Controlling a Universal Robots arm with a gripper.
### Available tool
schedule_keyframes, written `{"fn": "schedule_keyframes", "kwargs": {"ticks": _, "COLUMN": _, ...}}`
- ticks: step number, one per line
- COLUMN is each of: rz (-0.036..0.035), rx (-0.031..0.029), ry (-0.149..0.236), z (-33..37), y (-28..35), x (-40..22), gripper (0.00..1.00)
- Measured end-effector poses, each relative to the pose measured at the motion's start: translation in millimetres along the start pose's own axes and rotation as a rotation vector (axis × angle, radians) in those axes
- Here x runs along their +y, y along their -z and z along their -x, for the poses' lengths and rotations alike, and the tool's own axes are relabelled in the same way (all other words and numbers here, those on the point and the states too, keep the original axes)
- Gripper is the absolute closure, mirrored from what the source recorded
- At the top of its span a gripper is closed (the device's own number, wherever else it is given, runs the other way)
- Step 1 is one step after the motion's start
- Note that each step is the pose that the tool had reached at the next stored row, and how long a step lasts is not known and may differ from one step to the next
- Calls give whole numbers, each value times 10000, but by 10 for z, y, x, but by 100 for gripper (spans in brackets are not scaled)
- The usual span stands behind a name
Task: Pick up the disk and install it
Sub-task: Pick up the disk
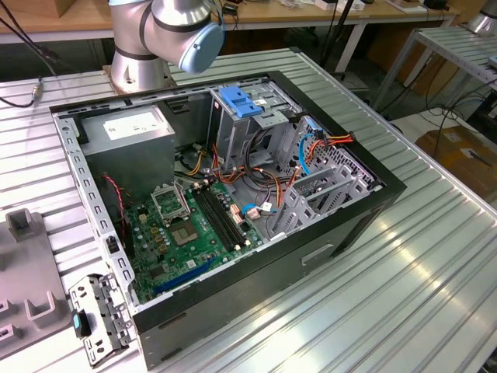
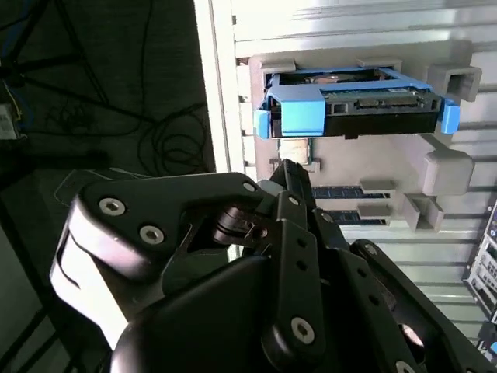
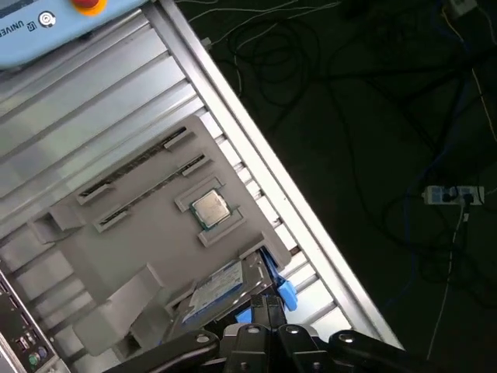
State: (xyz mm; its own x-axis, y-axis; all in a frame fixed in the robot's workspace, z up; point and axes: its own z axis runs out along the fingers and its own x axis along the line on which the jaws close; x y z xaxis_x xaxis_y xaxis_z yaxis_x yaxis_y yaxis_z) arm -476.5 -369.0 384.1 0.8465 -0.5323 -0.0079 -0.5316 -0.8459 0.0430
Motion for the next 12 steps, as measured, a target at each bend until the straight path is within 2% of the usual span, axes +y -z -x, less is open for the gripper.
{"fn": "schedule_keyframes", "kwargs": {"ticks": 3, "rz": 9, "rx": 44, "ry": 1019, "z": -1, "y": -2, "x": 0, "gripper": 89}}
{"fn": "schedule_keyframes", "kwargs": {"ticks": 4, "rz": 11, "rx": 49, "ry": 1116, "z": 1, "y": -2, "x": -9, "gripper": 89}}
{"fn": "schedule_keyframes", "kwargs": {"ticks": 6, "rz": 12, "rx": 46, "ry": 1060, "z": 2, "y": -2, "x": -12, "gripper": 89}}
{"fn": "schedule_keyframes", "kwargs": {"ticks": 12, "rz": 2, "rx": 2, "ry": 19, "z": 1, "y": -5, "x": -13, "gripper": 89}}
